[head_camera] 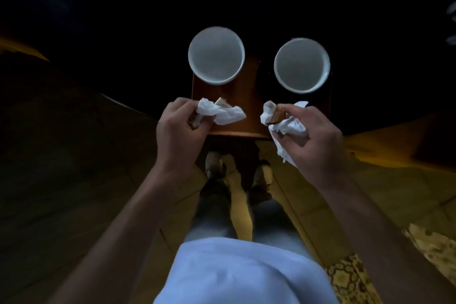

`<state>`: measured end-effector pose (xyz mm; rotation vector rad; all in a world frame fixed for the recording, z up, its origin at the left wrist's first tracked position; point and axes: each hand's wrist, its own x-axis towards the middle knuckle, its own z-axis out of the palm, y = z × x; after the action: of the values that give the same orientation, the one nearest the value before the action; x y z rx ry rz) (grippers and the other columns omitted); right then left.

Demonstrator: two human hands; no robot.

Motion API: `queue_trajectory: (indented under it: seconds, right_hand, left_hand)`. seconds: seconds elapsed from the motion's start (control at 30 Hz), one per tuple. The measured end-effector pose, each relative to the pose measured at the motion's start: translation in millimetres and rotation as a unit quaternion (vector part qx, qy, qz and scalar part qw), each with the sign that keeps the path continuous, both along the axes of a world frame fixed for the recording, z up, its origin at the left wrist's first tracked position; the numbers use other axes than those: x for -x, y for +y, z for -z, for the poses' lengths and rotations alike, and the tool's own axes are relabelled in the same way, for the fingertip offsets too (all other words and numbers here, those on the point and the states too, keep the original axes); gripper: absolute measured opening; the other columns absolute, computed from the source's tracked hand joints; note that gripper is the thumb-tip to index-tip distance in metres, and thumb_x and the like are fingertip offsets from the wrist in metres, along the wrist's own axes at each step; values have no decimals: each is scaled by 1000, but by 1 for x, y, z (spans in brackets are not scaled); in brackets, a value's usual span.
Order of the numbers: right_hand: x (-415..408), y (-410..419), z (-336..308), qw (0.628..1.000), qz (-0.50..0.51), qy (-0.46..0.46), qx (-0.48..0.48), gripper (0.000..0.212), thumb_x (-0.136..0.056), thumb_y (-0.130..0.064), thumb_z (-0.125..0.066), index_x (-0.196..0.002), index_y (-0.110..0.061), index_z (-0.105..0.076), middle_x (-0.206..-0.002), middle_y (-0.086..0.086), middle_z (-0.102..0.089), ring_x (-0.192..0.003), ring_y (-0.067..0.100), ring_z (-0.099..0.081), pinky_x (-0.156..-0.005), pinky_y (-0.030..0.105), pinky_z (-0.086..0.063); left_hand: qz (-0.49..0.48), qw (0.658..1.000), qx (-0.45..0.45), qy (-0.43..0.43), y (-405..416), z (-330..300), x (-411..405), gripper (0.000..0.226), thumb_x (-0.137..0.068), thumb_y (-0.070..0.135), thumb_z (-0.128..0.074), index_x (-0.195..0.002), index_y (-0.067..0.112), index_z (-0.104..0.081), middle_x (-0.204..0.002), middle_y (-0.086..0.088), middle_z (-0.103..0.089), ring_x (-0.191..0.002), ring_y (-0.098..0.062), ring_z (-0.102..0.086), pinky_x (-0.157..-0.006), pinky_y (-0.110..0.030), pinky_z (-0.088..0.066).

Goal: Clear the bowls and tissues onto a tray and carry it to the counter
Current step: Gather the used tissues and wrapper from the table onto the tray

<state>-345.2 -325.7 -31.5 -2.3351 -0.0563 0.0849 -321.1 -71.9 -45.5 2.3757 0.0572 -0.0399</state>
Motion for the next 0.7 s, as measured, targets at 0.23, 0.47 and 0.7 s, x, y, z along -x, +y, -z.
queue_trajectory:
  seconds: [0.23, 0.47, 0.7]
  right_hand:
    - [2, 30, 29, 998, 35, 32, 33, 48, -88, -22, -76, -133, -18, -62, -118, 1, -62, -102, 13, -62, -78, 34, -60]
    - [-15, 40, 38, 992, 55, 69, 89, 51, -88, -25, -72, -137, -21, -58, -121, -1, -61, -104, 14, -61, -80, 32, -59]
    - [-27, 59, 51, 989, 61, 80, 109, 61, -86, -23, -73, -143, -20, -51, -124, 6, -62, -108, 22, -63, -84, 38, -59]
  left_hand:
    - [50, 997, -56, -26, 4, 28, -15, 25, -88, 25, -73, -102, 4, -73, -112, -9, -64, -108, -25, -53, -78, -38, -52]
    - [43, 994, -85, -52, 6, 48, -24, 25, -85, 27, -73, -98, 6, -73, -122, -14, -64, -123, -30, -48, -92, -52, -49]
    - [50, 992, -112, -20, 5, 67, -35, 31, -87, 32, -73, -107, 8, -69, -137, -21, -58, -140, -40, -42, -106, -58, -42]
